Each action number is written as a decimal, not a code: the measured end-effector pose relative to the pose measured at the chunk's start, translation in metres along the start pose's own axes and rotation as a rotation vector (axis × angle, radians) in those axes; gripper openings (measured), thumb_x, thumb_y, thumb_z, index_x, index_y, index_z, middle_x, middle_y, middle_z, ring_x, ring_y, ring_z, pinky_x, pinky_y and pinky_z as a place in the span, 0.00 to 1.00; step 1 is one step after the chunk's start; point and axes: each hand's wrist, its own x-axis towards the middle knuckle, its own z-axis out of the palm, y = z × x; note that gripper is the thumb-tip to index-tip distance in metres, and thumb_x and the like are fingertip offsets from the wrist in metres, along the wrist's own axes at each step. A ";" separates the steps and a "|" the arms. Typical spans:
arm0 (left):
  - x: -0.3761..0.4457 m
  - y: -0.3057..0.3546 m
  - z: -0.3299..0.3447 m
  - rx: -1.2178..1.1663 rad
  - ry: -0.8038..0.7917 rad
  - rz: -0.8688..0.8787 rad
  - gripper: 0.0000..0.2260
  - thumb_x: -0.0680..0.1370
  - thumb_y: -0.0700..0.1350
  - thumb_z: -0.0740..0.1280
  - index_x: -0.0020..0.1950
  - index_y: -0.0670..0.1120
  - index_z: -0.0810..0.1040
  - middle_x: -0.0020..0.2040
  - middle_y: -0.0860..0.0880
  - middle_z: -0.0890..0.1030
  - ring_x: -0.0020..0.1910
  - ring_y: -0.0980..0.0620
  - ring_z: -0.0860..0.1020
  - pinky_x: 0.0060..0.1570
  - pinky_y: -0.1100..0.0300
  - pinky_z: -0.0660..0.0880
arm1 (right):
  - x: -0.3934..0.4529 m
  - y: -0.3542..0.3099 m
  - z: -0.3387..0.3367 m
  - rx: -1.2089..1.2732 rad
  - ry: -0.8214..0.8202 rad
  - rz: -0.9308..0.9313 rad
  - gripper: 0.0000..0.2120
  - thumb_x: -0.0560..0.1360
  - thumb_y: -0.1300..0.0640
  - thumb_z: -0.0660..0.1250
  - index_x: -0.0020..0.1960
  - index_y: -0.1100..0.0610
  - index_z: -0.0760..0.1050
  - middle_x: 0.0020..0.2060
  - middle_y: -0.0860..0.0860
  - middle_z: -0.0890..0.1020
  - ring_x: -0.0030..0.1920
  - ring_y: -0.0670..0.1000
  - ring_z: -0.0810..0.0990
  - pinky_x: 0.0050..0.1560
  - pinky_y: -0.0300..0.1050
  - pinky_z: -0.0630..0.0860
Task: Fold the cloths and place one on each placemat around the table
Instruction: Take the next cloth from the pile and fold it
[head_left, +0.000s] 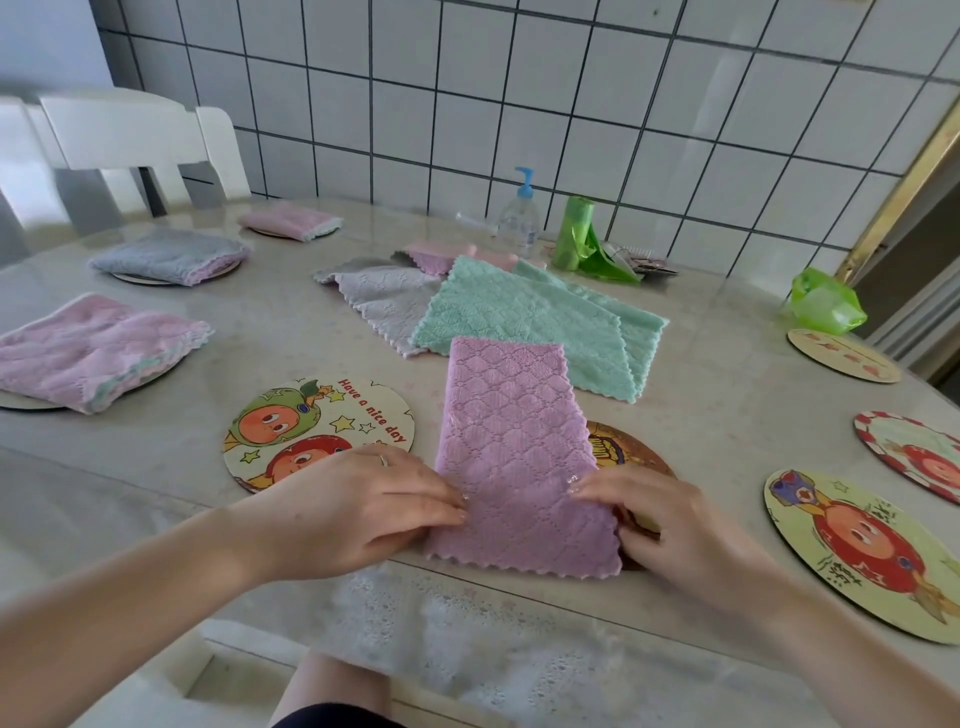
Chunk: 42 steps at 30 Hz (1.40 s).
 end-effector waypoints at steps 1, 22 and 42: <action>0.001 -0.001 0.001 0.020 -0.010 0.016 0.11 0.77 0.46 0.64 0.58 0.49 0.80 0.58 0.54 0.80 0.57 0.56 0.77 0.57 0.58 0.73 | -0.002 0.001 0.001 -0.028 -0.017 -0.019 0.27 0.68 0.67 0.64 0.59 0.42 0.73 0.60 0.33 0.74 0.61 0.35 0.73 0.62 0.27 0.65; 0.082 -0.044 0.005 -0.855 0.375 -0.796 0.09 0.80 0.43 0.58 0.46 0.54 0.75 0.38 0.52 0.78 0.38 0.53 0.76 0.42 0.49 0.76 | 0.085 0.009 -0.009 0.367 0.374 0.554 0.08 0.77 0.55 0.62 0.42 0.54 0.78 0.34 0.50 0.81 0.36 0.50 0.80 0.39 0.44 0.76; 0.103 -0.110 0.040 -0.544 0.134 -0.973 0.25 0.75 0.47 0.68 0.71 0.48 0.66 0.66 0.54 0.72 0.59 0.63 0.70 0.57 0.69 0.66 | 0.133 0.062 0.014 0.164 0.205 0.570 0.09 0.74 0.46 0.66 0.53 0.36 0.75 0.52 0.34 0.77 0.45 0.32 0.74 0.48 0.30 0.69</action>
